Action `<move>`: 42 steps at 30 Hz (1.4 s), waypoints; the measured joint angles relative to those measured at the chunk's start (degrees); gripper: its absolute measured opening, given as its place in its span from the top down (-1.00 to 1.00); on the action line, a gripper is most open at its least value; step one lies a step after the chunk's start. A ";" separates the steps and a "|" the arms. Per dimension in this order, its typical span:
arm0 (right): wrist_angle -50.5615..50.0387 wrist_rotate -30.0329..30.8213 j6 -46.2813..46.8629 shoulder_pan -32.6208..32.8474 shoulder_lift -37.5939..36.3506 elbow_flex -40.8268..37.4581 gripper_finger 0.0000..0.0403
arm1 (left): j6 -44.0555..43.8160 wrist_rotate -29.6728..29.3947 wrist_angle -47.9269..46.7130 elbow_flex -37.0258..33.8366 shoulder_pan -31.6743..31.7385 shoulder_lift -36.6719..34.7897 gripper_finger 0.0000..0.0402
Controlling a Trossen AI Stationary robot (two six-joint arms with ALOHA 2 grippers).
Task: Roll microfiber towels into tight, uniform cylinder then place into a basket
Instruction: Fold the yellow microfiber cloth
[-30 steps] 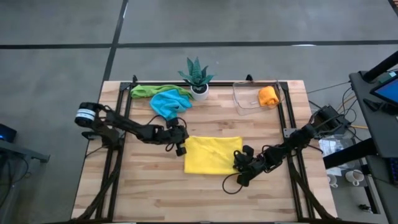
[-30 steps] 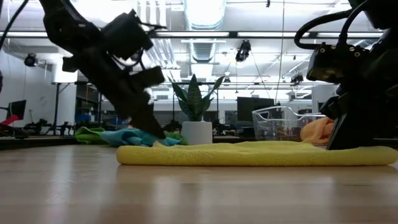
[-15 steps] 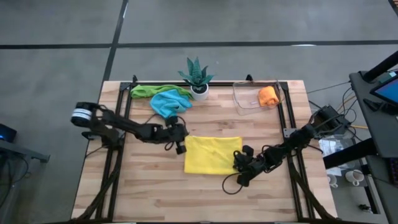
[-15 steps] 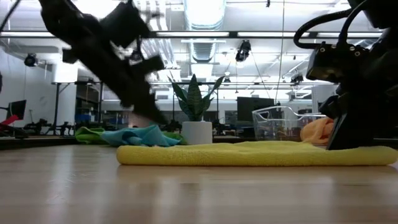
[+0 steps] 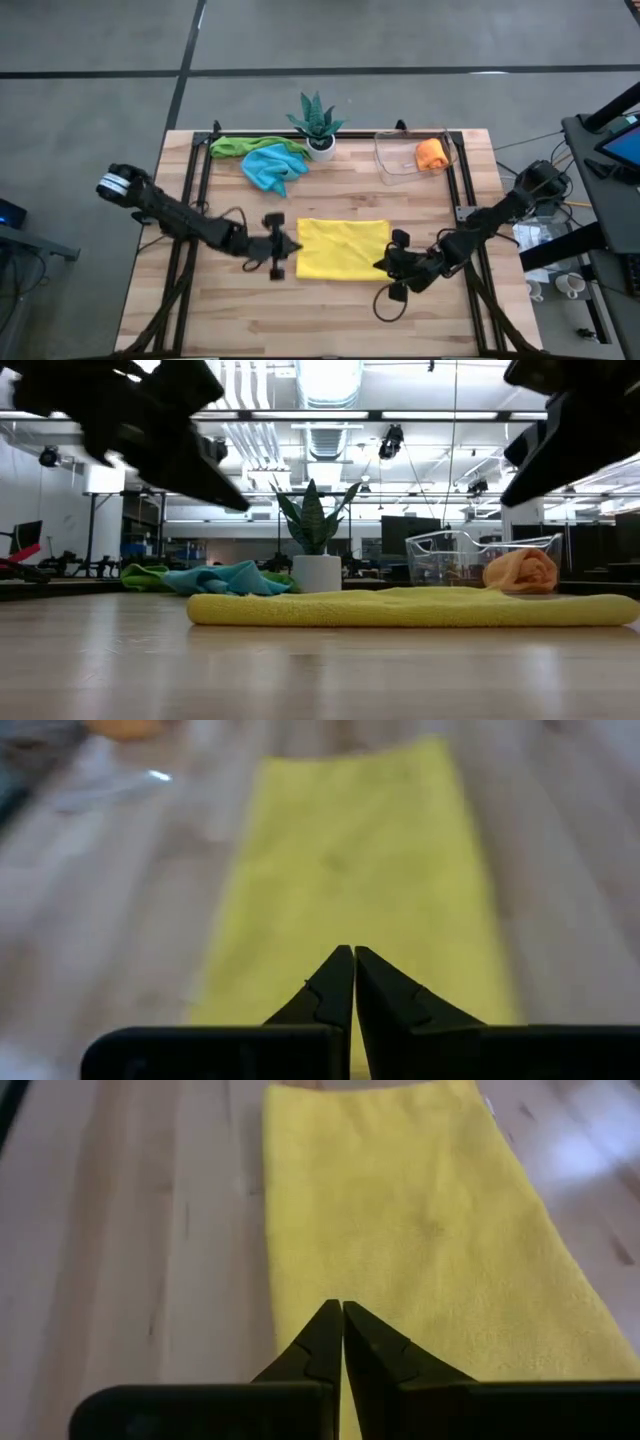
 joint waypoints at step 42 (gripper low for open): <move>-31.47 -10.68 3.05 5.28 15.23 16.50 0.11 | -6.68 9.87 -33.59 25.84 -4.50 23.94 0.08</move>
